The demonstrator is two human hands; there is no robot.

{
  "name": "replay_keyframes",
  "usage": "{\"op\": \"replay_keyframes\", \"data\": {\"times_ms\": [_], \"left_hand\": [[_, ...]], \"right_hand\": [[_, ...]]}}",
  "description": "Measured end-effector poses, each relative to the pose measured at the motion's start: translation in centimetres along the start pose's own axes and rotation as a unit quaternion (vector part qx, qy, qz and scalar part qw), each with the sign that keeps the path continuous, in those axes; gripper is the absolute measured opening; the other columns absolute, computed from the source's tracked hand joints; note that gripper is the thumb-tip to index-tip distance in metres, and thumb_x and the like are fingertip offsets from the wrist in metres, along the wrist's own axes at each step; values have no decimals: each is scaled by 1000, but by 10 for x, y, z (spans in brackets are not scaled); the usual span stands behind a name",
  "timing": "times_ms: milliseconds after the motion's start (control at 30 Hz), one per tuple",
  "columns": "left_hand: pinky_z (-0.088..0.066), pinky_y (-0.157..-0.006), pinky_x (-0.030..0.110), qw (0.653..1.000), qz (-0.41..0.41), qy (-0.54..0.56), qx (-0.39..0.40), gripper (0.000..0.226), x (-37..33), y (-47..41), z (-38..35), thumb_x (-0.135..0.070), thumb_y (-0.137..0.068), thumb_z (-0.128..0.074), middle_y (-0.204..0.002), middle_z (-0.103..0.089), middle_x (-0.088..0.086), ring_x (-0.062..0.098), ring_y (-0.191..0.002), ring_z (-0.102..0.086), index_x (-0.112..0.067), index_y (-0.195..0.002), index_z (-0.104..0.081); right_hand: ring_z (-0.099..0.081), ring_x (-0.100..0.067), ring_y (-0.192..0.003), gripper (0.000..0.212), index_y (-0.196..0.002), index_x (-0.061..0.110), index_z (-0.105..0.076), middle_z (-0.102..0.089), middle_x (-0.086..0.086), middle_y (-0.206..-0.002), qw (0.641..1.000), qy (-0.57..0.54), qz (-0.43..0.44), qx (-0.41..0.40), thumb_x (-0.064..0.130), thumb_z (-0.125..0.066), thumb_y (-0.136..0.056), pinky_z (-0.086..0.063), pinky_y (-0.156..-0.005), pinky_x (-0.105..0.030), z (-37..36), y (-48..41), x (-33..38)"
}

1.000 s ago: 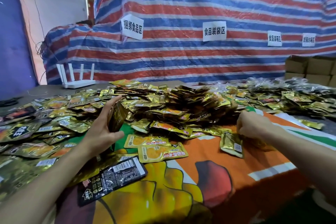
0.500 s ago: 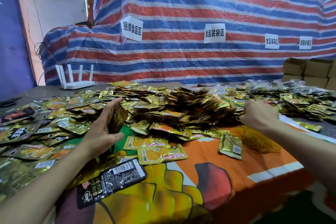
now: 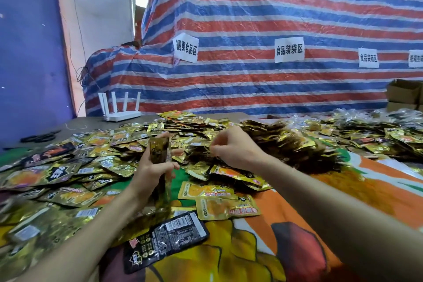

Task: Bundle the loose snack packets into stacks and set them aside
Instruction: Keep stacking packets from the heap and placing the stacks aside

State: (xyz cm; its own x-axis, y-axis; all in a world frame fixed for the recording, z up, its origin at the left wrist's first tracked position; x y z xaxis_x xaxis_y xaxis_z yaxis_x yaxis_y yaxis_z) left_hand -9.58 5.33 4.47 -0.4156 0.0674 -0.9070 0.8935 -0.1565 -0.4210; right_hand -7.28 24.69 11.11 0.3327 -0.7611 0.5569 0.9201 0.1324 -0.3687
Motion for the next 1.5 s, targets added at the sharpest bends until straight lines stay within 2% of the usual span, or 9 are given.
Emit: {"op": "replay_keyframes", "data": {"times_ms": [167, 333, 467, 600, 700, 900, 1100, 1300, 1500], "left_hand": [[-48, -78, 41, 992, 100, 63, -39, 68, 8, 1, 9, -5, -56, -57, -105, -77, 7, 21, -83, -63, 13, -121, -57], [-52, -66, 38, 980, 172, 84, -55, 70, 23, -1, 17, 0, -68, -59, -79, -71, 10, 23, -69, -62, 9, -137, -45], [-50, -58, 32, 982, 170, 57, -67, 33, 18, -1, 17, 9, -72, -56, -79, -64, 12, 20, -62, -59, 4, -104, -58], [-53, -54, 28, 979, 179, 61, -78, 80, 12, 2, 19, -8, -55, -62, -93, -70, 14, 18, -68, -62, 8, -133, -49], [-57, -75, 45, 979, 182, 58, -70, 95, 12, 3, 22, -3, -65, -62, -108, -69, 21, 29, -85, -66, 2, -153, -25], [-54, -53, 31, 976, 208, 46, -36, 113, 12, 6, 19, -6, -50, -62, -83, -69, 18, 21, -61, -65, 8, -153, -17], [-54, -62, 31, 975, 219, 46, -9, 66, 15, 6, 16, -8, -51, -60, -94, -64, 23, 26, -74, -58, 12, -114, -66], [-50, -56, 27, 970, 233, 62, 23, 54, 18, 6, 15, -8, -53, -57, -74, -59, 13, 21, -62, -55, 11, -103, -68], [-44, -59, 27, 945, 215, 239, 50, 27, 15, 4, 12, -4, -55, -51, -78, -48, 9, 18, -64, -47, -3, -82, -55]], "right_hand": [[-60, -8, -72, 8, -88, 16, -70, -69, 1, -83, 980, -199, 0, -6, 16, -66, -95, -49, -63, -23, -58, -26, 24], [-62, 1, -66, 9, -87, 17, -74, -69, 4, -80, 939, -343, -26, -24, 15, -68, -94, -45, -54, -13, -92, -25, 7], [-57, -10, -66, 9, -91, 13, -74, -69, 1, -79, 921, -384, -66, 12, 17, -67, -96, -44, -51, -21, -101, -25, -9], [-56, -6, -59, 9, -94, 11, -73, -74, -1, -84, 890, -439, -73, 102, 17, -66, -96, -43, -53, -20, -111, -22, -14], [-58, -10, -61, 12, -91, 14, -76, -74, -6, -92, 832, -517, -72, 188, 16, -65, -96, -43, -52, -19, -118, -21, -9], [-55, -9, -52, 13, -82, 14, -79, -71, -6, -81, 893, -437, -99, 50, 17, -72, -93, -42, -44, -22, -109, -25, -21], [-52, -6, -52, 11, -88, 11, -76, -64, 2, -69, 944, -328, -42, -23, 21, -74, -91, -40, -44, -19, -97, -22, -16], [-54, -8, -60, 12, -89, 15, -75, -64, 2, -73, 958, -283, -44, -14, 25, -71, -94, -40, -49, -20, -96, -23, -17], [-54, -12, -76, 17, -88, 13, -75, -69, -4, -98, 850, -472, -115, 201, 17, -60, -93, -37, -67, -27, -112, -16, -13]]}}
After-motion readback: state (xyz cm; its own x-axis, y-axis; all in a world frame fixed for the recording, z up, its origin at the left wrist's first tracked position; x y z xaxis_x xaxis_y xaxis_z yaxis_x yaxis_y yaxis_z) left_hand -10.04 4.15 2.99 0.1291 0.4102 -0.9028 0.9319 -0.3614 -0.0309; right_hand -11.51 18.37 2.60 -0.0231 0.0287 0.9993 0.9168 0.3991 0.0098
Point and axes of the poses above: each hand's wrist, its own y-axis away from the middle knuckle, its own z-axis out of the back of the hand, x = y × z, the point moved 6 cm from there along -y, towards the middle knuckle
